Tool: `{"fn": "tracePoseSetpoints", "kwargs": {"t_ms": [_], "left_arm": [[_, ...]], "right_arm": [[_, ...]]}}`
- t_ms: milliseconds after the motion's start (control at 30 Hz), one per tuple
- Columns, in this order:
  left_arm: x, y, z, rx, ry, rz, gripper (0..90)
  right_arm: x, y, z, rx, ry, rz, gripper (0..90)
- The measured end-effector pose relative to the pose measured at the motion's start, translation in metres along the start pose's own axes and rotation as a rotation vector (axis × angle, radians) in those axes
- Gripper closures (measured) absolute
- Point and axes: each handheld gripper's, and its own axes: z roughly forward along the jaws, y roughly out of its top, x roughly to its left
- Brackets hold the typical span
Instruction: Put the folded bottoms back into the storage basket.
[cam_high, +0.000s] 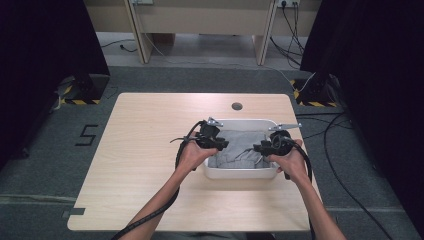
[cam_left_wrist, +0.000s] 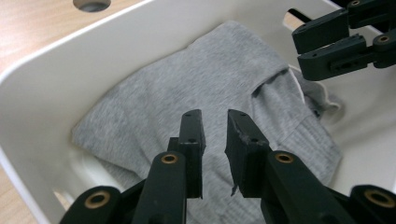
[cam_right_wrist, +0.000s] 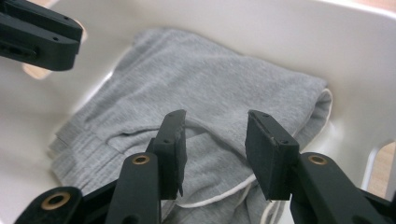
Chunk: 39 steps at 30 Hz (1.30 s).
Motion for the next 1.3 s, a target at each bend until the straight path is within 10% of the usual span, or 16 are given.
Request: {"fn": "tracePoseSetpoints", "kwargs": {"t_ms": [1300], "left_arm": [[0.006,-0.008,-0.039,-0.038,-0.030,-0.010,36.8]], "right_arm": [[0.009,-0.004,-0.033,-0.109,0.007,0.020,38.4]]}}
